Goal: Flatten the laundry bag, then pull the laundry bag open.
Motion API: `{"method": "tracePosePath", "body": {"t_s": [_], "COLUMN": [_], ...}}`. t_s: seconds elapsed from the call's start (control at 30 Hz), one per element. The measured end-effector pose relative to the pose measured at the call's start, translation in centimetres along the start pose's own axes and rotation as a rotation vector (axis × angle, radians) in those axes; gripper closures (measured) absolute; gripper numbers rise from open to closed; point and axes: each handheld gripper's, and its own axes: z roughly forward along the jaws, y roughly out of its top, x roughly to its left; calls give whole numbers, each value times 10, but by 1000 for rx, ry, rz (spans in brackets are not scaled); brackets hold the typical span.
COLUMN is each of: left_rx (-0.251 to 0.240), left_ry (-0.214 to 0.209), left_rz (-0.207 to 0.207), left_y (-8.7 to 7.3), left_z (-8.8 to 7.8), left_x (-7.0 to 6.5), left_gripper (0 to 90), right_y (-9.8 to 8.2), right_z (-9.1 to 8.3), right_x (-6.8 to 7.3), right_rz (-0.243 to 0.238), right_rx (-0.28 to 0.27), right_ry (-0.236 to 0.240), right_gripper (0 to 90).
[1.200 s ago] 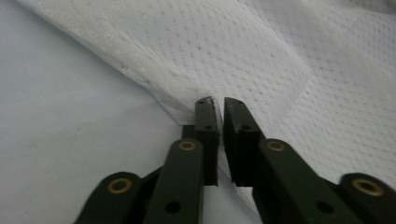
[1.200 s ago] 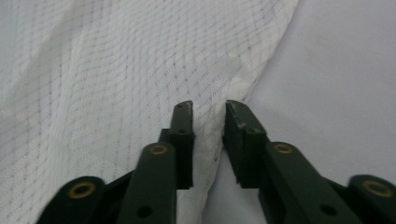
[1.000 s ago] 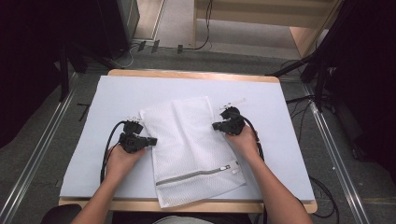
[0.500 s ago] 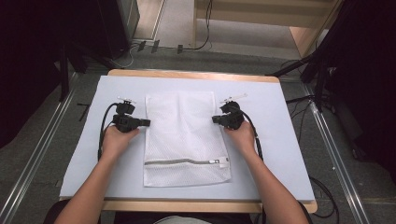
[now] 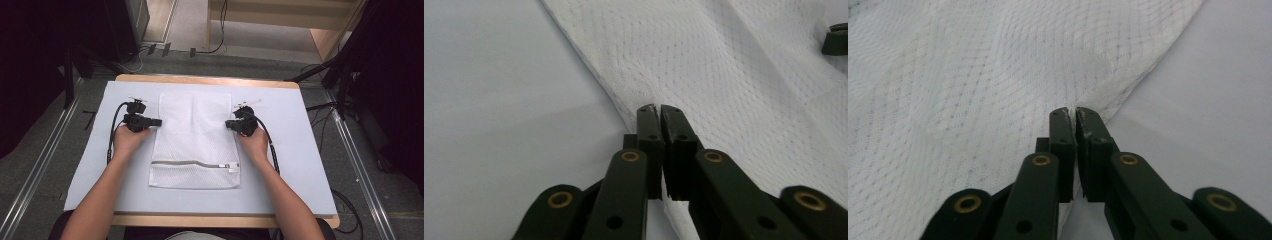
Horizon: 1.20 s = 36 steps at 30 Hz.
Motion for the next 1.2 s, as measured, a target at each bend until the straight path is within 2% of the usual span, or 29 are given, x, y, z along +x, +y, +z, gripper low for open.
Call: {"method": "tracePosePath", "body": {"t_s": [0.1, 0.2, 0.37, 0.4, 0.47, 0.63, 0.8, 0.83, 0.93, 1.2], "left_rx": [-11, 0, -5, -9, -13, -18, -22, -29, -31, -19], "left_ry": [-13, -18, -4, 2, -14, -27, -53, -69, -76, -86], "left_rz": [3, 21, 85, 91, 84, 96, 110, 115, 114, 163], "left_y": [0, 1, 0, 0, 0, -2, -6, -7, -9, -17], "left_z": [-3, -7, -14, -15, -19, -26, -32, -33, -36, -41], "left_x": [-2, -6, -17, -18, -20, -27, -35, -37, -41, -62], "left_gripper": [751, 630, 527, 516, 495, 471, 436, 425, 409, 397], "right_y": [-1, -2, -4, -4, -4, -6, -10, -11, -14, -31], "right_z": [-2, -4, -12, -15, -20, -37, -51, -53, -60, -71], "right_x": [1, 2, 5, 5, 6, 8, 12, 13, 16, 22], "right_rz": [-11, -18, -38, -40, -37, -45, -55, -55, -67, -78], "right_rx": [-3, 5, -3, -3, -6, -25, -34, -38, -48, -36], "right_ry": [17, 32, 36, 36, 43, 67, 82, 84, 93, 114], "right_gripper": [769, 686, 634, 625, 617, 603, 603, 603, 604, 621]}}
